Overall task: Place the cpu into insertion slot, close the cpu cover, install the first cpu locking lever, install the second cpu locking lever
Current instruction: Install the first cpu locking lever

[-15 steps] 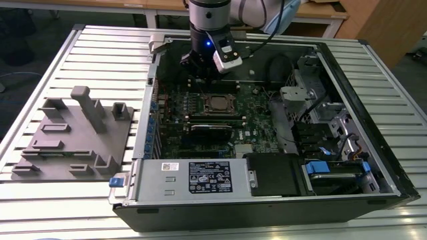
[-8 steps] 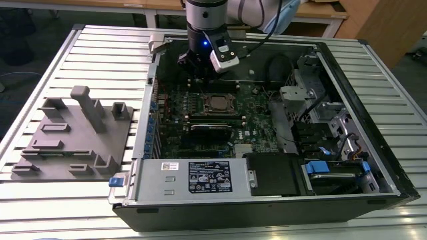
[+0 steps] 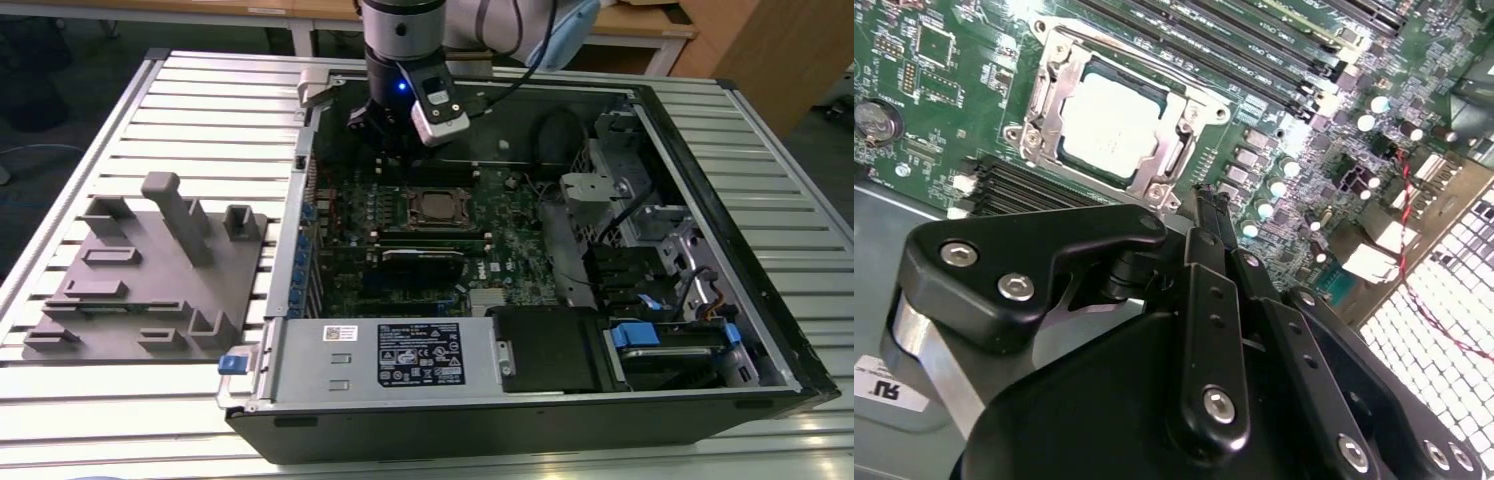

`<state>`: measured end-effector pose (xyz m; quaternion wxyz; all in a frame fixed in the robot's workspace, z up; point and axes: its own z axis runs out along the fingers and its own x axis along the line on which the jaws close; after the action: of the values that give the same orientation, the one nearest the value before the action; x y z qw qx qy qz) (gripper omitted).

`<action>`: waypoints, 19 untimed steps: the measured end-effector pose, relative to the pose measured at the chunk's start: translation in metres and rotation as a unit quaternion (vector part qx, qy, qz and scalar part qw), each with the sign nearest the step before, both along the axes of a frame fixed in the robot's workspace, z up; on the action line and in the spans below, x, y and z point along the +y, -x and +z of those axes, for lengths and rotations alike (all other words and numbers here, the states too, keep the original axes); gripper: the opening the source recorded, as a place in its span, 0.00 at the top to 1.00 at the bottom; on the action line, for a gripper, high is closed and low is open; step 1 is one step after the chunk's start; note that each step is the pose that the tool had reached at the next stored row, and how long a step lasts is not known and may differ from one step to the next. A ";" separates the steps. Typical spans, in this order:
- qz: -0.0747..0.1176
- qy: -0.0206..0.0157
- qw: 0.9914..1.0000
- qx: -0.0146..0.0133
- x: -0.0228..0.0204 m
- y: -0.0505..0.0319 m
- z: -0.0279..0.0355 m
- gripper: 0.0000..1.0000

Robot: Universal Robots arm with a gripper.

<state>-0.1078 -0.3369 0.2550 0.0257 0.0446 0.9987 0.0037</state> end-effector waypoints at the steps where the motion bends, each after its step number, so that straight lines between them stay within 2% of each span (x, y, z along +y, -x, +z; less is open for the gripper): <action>1: 0.000 0.000 1.000 0.000 0.0000 0.0008 0.0000 0.89; 10: 0.000 0.000 1.000 0.000 0.0001 0.0071 0.0000 0.89; 19: 0.000 0.000 1.000 0.000 0.0000 0.0076 0.0008 0.89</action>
<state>-0.1154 -0.3369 0.2557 0.0256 0.0446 0.9987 0.0036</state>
